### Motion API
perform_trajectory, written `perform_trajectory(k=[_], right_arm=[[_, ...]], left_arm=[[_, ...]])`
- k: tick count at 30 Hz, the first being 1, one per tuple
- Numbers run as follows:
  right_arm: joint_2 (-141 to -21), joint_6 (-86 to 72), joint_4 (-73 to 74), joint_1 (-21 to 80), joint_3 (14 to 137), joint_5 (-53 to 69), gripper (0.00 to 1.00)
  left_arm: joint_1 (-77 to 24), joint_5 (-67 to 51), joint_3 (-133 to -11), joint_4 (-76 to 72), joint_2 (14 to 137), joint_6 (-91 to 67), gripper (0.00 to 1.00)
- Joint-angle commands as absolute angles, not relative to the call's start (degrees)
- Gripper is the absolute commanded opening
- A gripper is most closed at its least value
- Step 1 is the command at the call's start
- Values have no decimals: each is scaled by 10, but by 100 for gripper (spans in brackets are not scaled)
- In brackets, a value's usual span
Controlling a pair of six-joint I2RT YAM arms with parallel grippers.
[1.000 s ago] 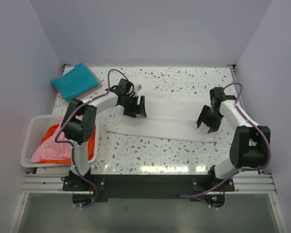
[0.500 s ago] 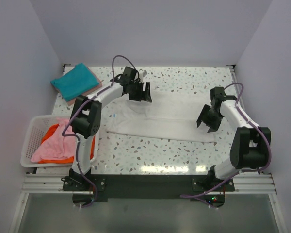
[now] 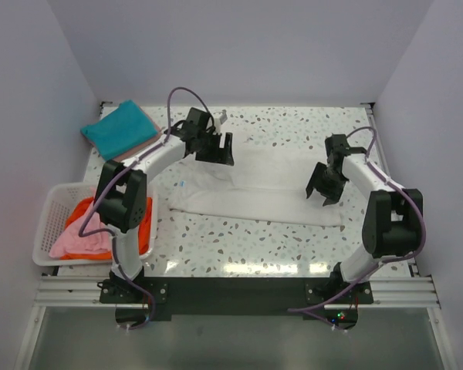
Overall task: Fold and stack the t-shirts
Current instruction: Fold the tshirt
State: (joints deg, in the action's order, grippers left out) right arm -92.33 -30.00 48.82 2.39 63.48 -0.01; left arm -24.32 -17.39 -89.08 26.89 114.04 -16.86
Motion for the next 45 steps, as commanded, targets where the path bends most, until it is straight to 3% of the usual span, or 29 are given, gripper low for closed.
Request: perform_trajectory(k=[1, 24, 45], right_arm=[[-949, -306, 454, 36, 666, 14, 61], [-1082, -284, 405, 43, 701, -9, 61], [-1015, -278, 433, 49, 563, -4, 60]], left_arm=[[-230, -178, -844, 249, 1070, -153, 83], [-207, -196, -734, 227, 1106, -134, 83], [-207, -182, -591, 250, 1028, -146, 83]])
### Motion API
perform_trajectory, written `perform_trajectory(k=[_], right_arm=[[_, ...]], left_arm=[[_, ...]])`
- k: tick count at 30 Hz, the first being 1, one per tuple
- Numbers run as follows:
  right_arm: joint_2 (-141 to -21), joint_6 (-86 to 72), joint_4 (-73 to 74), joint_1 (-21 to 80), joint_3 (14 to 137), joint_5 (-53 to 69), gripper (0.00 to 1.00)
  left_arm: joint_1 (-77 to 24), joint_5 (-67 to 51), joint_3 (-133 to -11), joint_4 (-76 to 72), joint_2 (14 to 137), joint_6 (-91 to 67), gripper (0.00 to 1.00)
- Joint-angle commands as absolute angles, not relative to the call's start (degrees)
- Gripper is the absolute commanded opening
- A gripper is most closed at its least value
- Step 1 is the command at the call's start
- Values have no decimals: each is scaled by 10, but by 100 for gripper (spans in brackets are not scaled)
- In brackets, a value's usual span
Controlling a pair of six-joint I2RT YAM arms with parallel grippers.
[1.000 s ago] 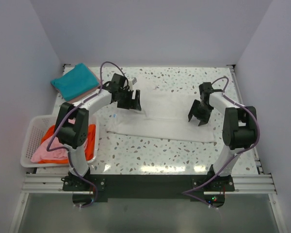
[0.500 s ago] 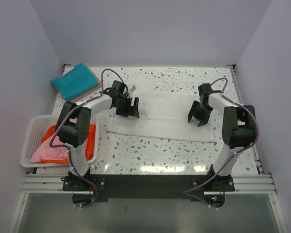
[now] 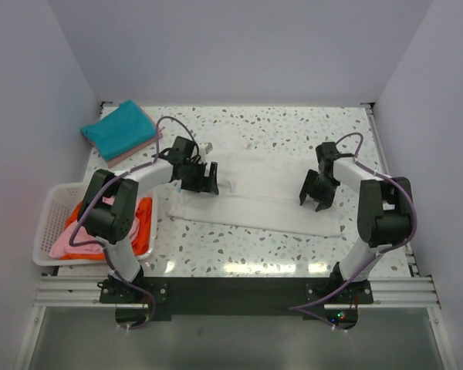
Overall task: Fold and stack the t-shirts
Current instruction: Fold the tshirt
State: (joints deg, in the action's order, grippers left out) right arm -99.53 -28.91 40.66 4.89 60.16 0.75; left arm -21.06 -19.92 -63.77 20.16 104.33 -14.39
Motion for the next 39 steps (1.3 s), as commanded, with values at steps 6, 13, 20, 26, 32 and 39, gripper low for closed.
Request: perform_trajectory(k=[6, 13, 20, 26, 32, 39], right_arm=[[-1003, -276, 453, 50, 557, -11, 61], [-970, -265, 476, 50, 562, -9, 61], [-926, -242, 549, 47, 671, -49, 62], [-962, -202, 565, 6, 801, -79, 62], [-994, -178, 482, -53, 831, -57, 62], [-1051, -173, 374, -98, 824, -48, 56]], left_arm=[[-211, -222, -543, 256, 990, -148, 83], [-219, -245, -539, 267, 926, -175, 83], [-217, -225, -691, 312, 928, -199, 85], [-193, -199, -819, 295, 999, -217, 86], [-172, -178, -949, 280, 1095, -228, 85], [-169, -157, -1094, 300, 1201, -231, 84]])
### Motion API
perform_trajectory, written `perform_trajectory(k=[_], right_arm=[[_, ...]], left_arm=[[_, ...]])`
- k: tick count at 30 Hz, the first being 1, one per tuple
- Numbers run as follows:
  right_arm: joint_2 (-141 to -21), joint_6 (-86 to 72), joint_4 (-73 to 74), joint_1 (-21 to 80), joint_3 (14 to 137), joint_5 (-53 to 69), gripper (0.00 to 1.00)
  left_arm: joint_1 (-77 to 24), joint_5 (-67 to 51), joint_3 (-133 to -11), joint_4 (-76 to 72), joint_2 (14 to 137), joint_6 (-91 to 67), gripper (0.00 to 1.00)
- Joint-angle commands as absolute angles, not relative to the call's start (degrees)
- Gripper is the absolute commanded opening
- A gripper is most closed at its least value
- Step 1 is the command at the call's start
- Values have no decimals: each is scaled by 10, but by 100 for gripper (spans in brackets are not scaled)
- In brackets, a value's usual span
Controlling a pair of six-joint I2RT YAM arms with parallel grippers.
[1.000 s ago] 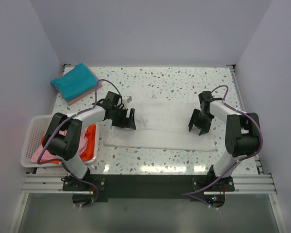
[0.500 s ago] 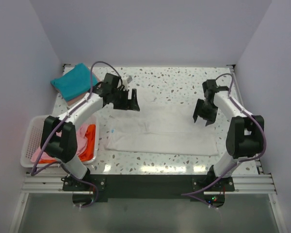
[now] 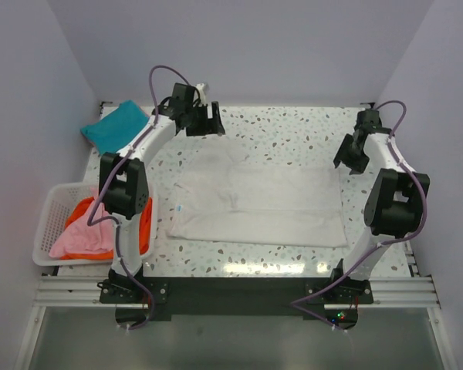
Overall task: Fold and stack the t-shirts
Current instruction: Fold the tshirt
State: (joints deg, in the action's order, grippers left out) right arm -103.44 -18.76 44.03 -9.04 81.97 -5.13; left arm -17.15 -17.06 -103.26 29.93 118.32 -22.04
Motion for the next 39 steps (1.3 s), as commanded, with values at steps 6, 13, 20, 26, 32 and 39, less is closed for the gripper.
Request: perform_trajectory(k=[6, 13, 20, 26, 32, 39], right_arm=[[-1092, -173, 309, -105, 824, -28, 50], [-1143, -170, 294, -105, 838, -11, 46], [-1158, -156, 288, -105, 823, -16, 41], [-1160, -153, 272, -105, 808, -11, 33], [-1165, -154, 272, -106, 804, -1, 21], [-1159, -166, 266, -105, 792, 21, 7]], left_arm=[[-165, -154, -1125, 297, 1235, -239, 84], [-165, -138, -1101, 294, 1241, -238, 84], [-165, -131, -1104, 276, 1262, -234, 83], [-165, -128, -1118, 249, 1292, -234, 82], [-166, -68, -1115, 196, 1323, -234, 80], [-166, -37, -1117, 142, 1350, -241, 77]])
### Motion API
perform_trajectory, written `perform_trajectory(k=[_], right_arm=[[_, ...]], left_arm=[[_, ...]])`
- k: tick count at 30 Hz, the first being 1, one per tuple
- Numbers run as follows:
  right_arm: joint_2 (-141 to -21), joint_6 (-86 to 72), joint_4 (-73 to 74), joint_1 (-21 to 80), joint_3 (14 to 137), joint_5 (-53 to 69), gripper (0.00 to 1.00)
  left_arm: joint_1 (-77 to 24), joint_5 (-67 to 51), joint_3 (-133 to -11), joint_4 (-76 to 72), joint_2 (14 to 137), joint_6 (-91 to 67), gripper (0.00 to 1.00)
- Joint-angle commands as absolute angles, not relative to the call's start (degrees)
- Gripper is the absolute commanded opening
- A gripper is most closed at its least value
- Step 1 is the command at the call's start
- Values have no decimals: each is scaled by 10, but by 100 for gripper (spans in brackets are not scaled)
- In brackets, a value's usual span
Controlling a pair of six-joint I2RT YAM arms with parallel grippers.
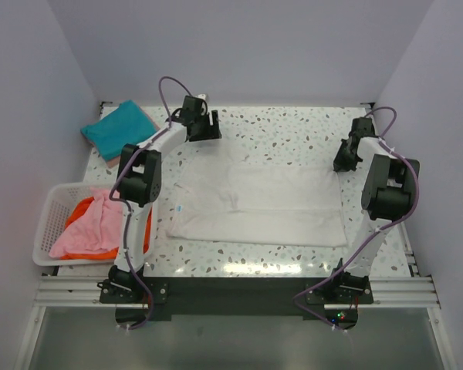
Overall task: Fold and stack the t-shirts
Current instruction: Fold the tshirt
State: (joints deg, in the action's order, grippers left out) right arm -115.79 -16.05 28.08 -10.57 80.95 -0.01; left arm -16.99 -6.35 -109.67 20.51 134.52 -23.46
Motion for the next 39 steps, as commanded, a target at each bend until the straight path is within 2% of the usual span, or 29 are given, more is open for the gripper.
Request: perform_trajectory(k=[1, 10, 22, 32, 39], right_arm=[[-1159, -168, 266, -105, 789, 22, 7], [-1163, -167, 267, -105, 775, 27, 5], [-1172, -166, 271, -106, 784, 35, 5], [-1176, -166, 272, -105, 783, 37, 4], [-1176, -168, 270, -106, 780, 37, 4]], left_arm=[[-166, -34, -1116, 136, 1353, -242, 77], [-179, 18, -1090, 58, 1367, -226, 74], [-192, 4, -1115, 61, 1394, -219, 62], [-202, 4, -1110, 69, 1394, -215, 57], [-205, 13, -1096, 83, 1391, -216, 42]])
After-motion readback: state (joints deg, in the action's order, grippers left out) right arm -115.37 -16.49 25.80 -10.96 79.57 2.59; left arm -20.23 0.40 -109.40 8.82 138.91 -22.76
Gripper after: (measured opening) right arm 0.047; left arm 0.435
